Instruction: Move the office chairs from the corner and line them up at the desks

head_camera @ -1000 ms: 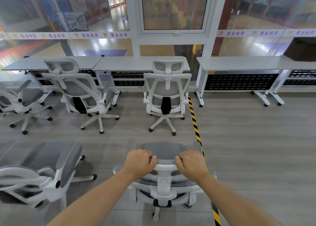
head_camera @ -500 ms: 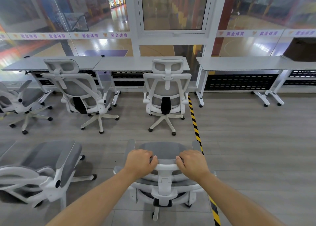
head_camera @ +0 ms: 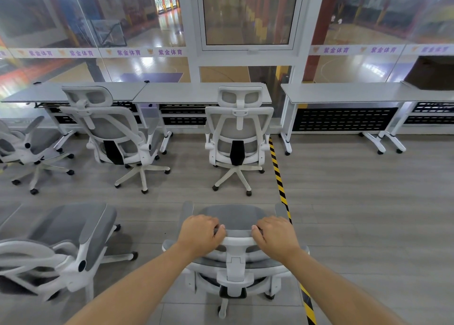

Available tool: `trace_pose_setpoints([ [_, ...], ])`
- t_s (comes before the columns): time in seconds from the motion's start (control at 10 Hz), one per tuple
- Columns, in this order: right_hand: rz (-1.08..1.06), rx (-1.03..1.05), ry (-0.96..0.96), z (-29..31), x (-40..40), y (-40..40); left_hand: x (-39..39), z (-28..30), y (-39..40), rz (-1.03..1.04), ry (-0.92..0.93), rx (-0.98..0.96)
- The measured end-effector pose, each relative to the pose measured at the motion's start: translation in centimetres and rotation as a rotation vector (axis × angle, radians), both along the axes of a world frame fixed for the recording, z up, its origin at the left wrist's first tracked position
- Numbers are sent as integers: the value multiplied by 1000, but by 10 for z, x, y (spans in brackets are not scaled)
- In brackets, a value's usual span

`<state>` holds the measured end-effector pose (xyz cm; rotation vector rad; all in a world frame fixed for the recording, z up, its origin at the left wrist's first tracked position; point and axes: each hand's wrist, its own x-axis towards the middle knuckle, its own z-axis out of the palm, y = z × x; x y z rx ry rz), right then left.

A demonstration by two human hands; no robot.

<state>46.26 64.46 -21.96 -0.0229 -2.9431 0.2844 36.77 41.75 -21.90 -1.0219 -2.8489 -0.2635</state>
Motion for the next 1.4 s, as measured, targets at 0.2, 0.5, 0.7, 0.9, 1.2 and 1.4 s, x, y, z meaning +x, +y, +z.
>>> trace_pose_setpoints([
  [0.2, 0, 15, 2, -2, 0, -1, 0, 2, 0, -18, 3, 8],
  [0.5, -2, 18, 2, -4, -1, 0, 5, 1, 0, 12, 12, 23],
  [0.7, 7, 7, 5, -2, 0, 2, 7, 0, 3, 41, 37, 17],
  [0.9, 17, -3, 4, 0, 1, 3, 9, 1, 3, 39, 27, 10],
  [1.2, 23, -17, -97, 9, 5, 3, 11, 13, 1, 15, -94, 22],
  [1.4, 43, -634, 121, 95, -1, 22, -1, 11, -32, 148, -266, 325],
])
